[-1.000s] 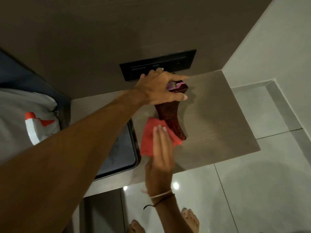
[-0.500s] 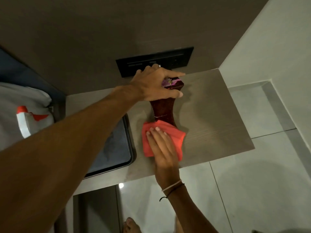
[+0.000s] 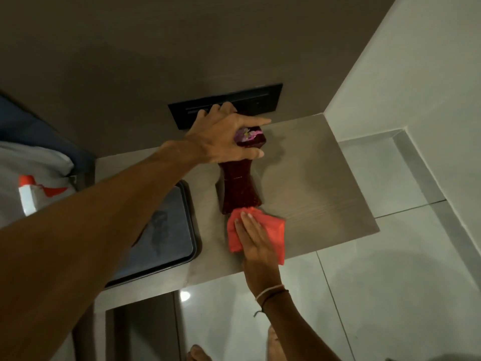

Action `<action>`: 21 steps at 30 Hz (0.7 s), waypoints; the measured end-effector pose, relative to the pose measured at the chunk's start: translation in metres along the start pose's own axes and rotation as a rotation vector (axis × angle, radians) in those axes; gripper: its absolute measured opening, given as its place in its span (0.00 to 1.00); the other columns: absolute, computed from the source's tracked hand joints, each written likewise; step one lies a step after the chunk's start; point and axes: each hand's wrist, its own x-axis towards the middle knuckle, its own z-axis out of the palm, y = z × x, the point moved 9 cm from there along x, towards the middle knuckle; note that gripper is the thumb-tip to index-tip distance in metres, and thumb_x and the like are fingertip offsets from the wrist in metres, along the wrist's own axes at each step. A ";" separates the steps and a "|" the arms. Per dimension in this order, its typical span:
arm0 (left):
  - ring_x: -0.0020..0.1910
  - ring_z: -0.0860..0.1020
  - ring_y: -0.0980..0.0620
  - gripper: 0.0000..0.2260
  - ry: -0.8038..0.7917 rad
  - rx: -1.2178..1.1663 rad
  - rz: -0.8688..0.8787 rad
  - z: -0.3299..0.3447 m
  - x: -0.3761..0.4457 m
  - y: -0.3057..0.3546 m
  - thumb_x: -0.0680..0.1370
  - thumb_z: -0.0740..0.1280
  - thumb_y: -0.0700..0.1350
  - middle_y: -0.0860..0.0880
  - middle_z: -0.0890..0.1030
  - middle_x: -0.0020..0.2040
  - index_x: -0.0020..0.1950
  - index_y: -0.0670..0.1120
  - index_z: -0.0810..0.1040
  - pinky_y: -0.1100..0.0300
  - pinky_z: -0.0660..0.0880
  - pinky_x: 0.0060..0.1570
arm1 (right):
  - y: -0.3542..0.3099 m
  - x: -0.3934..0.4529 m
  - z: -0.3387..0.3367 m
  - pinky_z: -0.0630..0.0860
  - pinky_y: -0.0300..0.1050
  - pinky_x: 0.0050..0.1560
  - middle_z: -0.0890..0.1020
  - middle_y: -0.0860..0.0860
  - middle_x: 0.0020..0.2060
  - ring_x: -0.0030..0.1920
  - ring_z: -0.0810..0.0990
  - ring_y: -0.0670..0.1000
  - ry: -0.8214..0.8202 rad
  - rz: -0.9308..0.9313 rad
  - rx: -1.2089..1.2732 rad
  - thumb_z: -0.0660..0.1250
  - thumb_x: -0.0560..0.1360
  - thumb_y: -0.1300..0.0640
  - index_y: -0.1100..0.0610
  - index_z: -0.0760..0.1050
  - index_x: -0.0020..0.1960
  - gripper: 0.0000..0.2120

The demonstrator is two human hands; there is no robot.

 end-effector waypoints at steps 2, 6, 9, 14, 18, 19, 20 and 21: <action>0.73 0.67 0.36 0.34 0.002 0.022 0.000 0.000 -0.001 0.002 0.75 0.68 0.67 0.38 0.69 0.74 0.79 0.70 0.60 0.37 0.60 0.71 | 0.005 -0.010 -0.002 0.79 0.67 0.63 0.76 0.64 0.70 0.71 0.74 0.65 -0.062 0.002 0.004 0.63 0.77 0.60 0.67 0.74 0.70 0.23; 0.73 0.67 0.37 0.35 0.005 0.064 0.004 0.004 -0.004 0.004 0.73 0.65 0.70 0.38 0.68 0.74 0.79 0.70 0.60 0.38 0.61 0.71 | 0.014 -0.010 -0.026 0.74 0.64 0.70 0.76 0.60 0.71 0.73 0.73 0.60 -0.082 0.033 0.098 0.69 0.75 0.68 0.64 0.74 0.72 0.25; 0.72 0.68 0.38 0.37 0.037 0.155 0.006 0.010 -0.009 0.009 0.72 0.63 0.73 0.39 0.68 0.75 0.80 0.69 0.58 0.39 0.63 0.70 | 0.030 -0.015 -0.047 0.68 0.52 0.76 0.74 0.54 0.74 0.76 0.70 0.53 -0.072 0.269 0.395 0.62 0.79 0.70 0.57 0.73 0.73 0.23; 0.71 0.67 0.38 0.38 0.116 0.326 0.058 0.028 -0.024 0.025 0.73 0.60 0.74 0.38 0.66 0.76 0.82 0.67 0.53 0.39 0.64 0.70 | 0.052 -0.034 -0.075 0.83 0.46 0.48 0.83 0.48 0.56 0.54 0.83 0.51 0.097 0.689 0.821 0.68 0.72 0.34 0.40 0.76 0.59 0.19; 0.81 0.59 0.34 0.44 0.173 0.368 0.035 0.033 -0.035 0.031 0.73 0.59 0.76 0.35 0.59 0.82 0.84 0.62 0.48 0.35 0.54 0.78 | 0.064 -0.051 -0.054 0.86 0.52 0.34 0.81 0.53 0.60 0.54 0.82 0.57 0.063 0.927 0.990 0.70 0.79 0.57 0.44 0.77 0.60 0.12; 0.83 0.55 0.34 0.45 0.201 0.341 0.018 0.030 -0.040 0.032 0.72 0.58 0.77 0.35 0.56 0.84 0.84 0.61 0.48 0.34 0.50 0.80 | 0.065 -0.057 -0.049 0.86 0.62 0.40 0.79 0.54 0.62 0.56 0.81 0.60 0.030 0.962 0.973 0.69 0.79 0.57 0.45 0.76 0.62 0.13; 0.84 0.53 0.35 0.45 0.247 0.284 -0.014 0.027 -0.051 0.029 0.73 0.57 0.77 0.35 0.54 0.85 0.84 0.60 0.48 0.35 0.48 0.81 | 0.063 -0.061 -0.041 0.84 0.69 0.45 0.78 0.54 0.64 0.59 0.79 0.63 -0.016 1.000 0.957 0.70 0.79 0.57 0.46 0.75 0.64 0.14; 0.85 0.53 0.36 0.43 0.318 0.199 -0.049 0.026 -0.065 0.027 0.74 0.57 0.76 0.35 0.55 0.85 0.84 0.59 0.51 0.36 0.49 0.81 | 0.060 -0.066 -0.035 0.83 0.73 0.44 0.77 0.53 0.65 0.60 0.78 0.65 -0.055 1.035 0.967 0.70 0.79 0.55 0.46 0.74 0.66 0.16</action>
